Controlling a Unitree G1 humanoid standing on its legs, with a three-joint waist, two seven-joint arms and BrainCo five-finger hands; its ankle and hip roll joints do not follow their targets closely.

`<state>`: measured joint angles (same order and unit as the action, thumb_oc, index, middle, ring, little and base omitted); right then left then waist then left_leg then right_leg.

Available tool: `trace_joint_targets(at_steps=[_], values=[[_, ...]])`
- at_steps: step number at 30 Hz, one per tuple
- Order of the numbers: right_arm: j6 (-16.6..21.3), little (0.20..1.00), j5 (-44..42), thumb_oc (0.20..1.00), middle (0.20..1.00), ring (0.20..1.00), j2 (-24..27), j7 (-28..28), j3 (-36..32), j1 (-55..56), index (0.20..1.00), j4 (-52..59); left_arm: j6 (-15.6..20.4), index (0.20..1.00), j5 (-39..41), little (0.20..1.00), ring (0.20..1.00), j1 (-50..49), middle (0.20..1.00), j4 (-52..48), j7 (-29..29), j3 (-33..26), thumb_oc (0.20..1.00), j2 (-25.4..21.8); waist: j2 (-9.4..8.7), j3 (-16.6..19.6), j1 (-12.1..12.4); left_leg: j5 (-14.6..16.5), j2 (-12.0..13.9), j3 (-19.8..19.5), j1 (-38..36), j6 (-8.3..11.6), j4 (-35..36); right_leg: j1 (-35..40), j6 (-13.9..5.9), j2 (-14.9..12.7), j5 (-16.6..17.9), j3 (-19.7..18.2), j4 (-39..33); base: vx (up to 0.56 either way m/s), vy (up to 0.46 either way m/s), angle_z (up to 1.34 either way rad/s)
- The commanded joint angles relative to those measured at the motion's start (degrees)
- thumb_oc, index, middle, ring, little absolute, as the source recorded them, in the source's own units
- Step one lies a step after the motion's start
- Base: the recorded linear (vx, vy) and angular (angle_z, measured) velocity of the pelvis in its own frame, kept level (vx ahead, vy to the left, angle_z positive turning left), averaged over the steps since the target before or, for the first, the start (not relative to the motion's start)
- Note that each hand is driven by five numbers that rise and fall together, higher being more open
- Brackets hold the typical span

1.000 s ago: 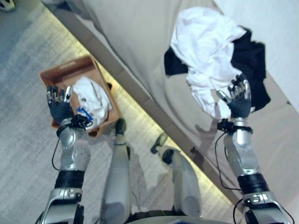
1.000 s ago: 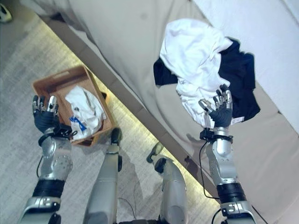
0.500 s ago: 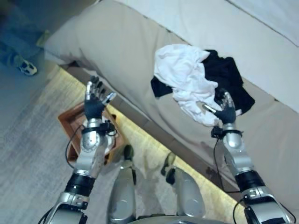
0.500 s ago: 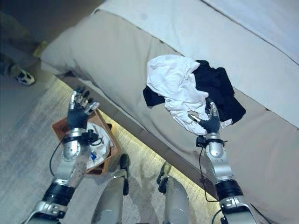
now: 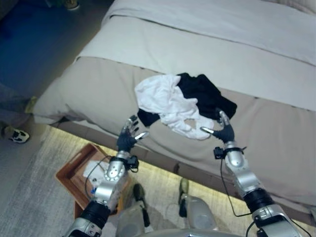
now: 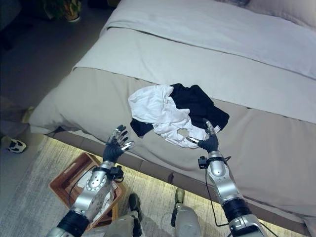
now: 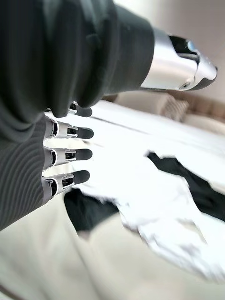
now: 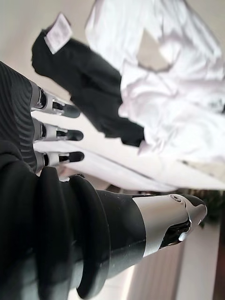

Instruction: Pick up clothes into the bucket

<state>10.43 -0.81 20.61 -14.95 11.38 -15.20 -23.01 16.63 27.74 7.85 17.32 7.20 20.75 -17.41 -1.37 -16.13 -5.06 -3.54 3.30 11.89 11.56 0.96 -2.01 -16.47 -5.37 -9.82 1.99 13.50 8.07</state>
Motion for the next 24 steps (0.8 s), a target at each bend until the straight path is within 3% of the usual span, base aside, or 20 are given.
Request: trace_joint_targets(at_steps=[1,10,17,18,20,21,24], values=[[-0.3,1.0,5.6,1.0,1.0,1.0,2.3,-3.27,0.27,-7.78,1.0,1.09,1.78,1.0,-2.75,1.0,1.0,2.52,1.0,-2.72,0.41,0.94,1.0,-0.54,-0.8,-5.16,0.85,4.2,-0.85,-4.69,2.31,-1.13,-6.46,-1.94,-5.78,-5.95,1.76,0.23,4.36,-0.13,-0.025,-0.15],[-5.56,1.0,19.89,1.0,1.0,1.0,11.75,-10.0,4.82,-27.11,1.0,-8.5,2.6,1.0,-4.0,1.0,1.0,4.95,1.0,-6.48,3.18,1.74,1.0,-3.09,2.11,-11.85,2.32,8.37,-0.24,-4.47,16.81,-2.47,-20.7,-16.12,-4.67,-7.21,-1.14,-1.76,17.11,-0.12,-0.006,-0.05],[-8.44,1.0,25.16,1.0,1.0,1.0,16.48,-13.09,7.91,-37.57,1.0,-15.0,2.86,1.0,-4.22,1.0,1.0,4.73,1.0,-10.08,4.8,0.35,1.0,-3.96,3.64,-13.67,3.02,9.18,-0.47,-4.34,24.63,-2.98,-25.27,-23.99,-3.87,-7.59,-2.35,-2.75,22.34,-0.04,0.008,0.0],[-9.31,1.0,26.32,1.0,1.0,1.0,17.5,-14.06,8.8,-40.08,1.0,-16.29,2.94,1.0,-4.83,1.0,1.0,4.87,1.0,-10.68,5.37,0.22,1.0,-4.31,3.92,-13.65,3.24,11.05,-0.56,-5.0,26.5,-2.57,-26.95,-25.96,-4.38,-7.63,-4.41,-3.41,24.82,0.04,0.004,0.01],[-10.02,1.0,26.78,1.0,1.0,1.0,18.45,-15.01,9.4,-42.74,1.0,-17.88,3.02,1.0,-5.52,1.0,1.0,4.94,1.0,-11.72,6.08,0.07,1.0,-4.64,4.0,-13.67,3.31,9.6,-0.72,-4.59,29.62,-3.23,-27.47,-28.9,-3.39,-7.9,-3.41,-2.95,25.51,0.0,0.0,0.0],[-10.03,1.0,26.78,1.0,1.0,1.0,18.43,-14.98,9.44,-42.79,1.0,-17.94,2.99,1.0,-5.51,1.0,1.0,4.96,1.0,-11.68,6.07,0.06,1.0,-4.63,4.07,-13.66,3.38,11.26,-0.77,-5.26,28.92,-2.74,-27.89,-28.41,-4.14,-7.72,-4.94,-3.54,26.31,0.0,-0.011,0.04],[-10.61,1.0,27.4,1.0,1.0,1.0,19.64,-16.51,10.31,-45.33,1.0,-19.08,3.17,1.0,-5.5,1.0,1.0,4.73,1.0,-12.35,6.62,0.05,1.0,-4.56,4.29,-13.67,3.53,11.73,-1.12,-5.37,31.89,-2.88,-29.3,-31.4,-3.93,-7.95,-5.59,-3.99,28.15,0.03,-0.009,0.06]])
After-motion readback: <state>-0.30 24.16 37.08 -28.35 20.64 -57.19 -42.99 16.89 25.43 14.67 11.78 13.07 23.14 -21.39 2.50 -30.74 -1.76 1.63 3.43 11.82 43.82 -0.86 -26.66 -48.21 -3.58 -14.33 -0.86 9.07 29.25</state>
